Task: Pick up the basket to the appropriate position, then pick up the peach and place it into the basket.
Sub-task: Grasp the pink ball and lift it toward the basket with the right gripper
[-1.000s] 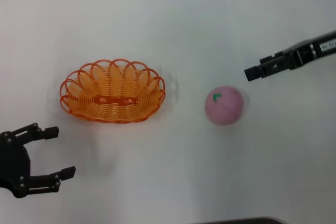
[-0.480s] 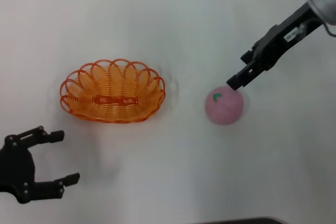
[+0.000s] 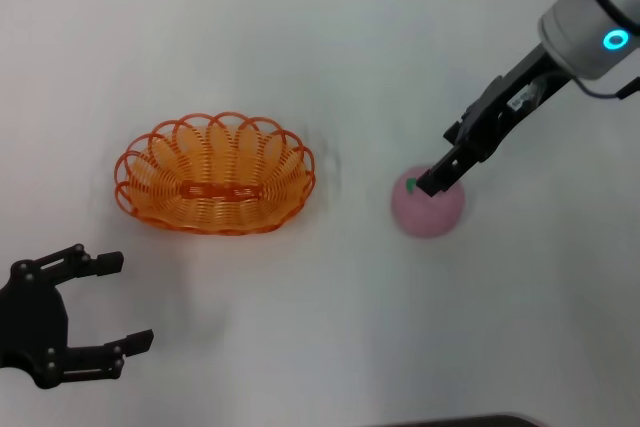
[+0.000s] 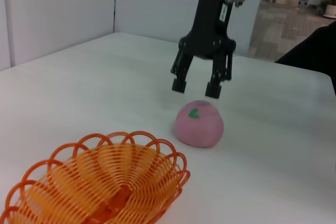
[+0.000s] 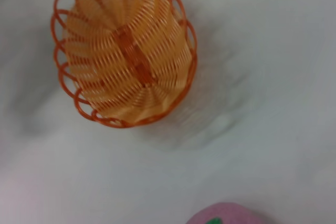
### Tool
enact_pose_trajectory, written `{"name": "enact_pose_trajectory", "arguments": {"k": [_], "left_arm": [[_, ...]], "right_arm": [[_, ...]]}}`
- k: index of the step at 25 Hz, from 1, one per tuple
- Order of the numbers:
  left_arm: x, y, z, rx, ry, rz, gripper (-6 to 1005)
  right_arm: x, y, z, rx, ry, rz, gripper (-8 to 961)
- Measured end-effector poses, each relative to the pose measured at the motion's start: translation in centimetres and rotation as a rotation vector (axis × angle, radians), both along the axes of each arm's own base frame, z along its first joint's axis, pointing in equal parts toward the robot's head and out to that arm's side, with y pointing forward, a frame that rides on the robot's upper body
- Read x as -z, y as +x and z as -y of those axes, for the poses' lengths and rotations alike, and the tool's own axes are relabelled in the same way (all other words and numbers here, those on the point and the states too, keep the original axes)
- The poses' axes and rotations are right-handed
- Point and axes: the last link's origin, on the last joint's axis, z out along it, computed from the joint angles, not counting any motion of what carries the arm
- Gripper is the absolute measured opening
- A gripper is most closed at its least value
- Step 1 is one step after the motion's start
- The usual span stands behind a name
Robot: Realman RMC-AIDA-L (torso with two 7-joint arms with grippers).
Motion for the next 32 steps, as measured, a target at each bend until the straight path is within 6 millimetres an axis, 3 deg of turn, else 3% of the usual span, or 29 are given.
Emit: {"name": "enact_pose_trajectory", "arguments": {"k": [8, 25, 32], "left_arm": [[-0.1, 0.0, 0.0, -0.001, 0.004, -0.002, 908], [-0.1, 0.1, -0.3, 0.005, 0.006, -0.006, 908], [-0.1, 0.0, -0.3, 0.003, 0.007, -0.007, 908]], "right_arm": [[1.2, 1.2, 0.2, 0.036, -0.009, 0.007, 883], [2.5, 1.5, 0.0, 0.079, 0.01, 0.039, 845], [2.6, 1.3, 0.0, 0.058, -0.002, 0.056, 683]]}}
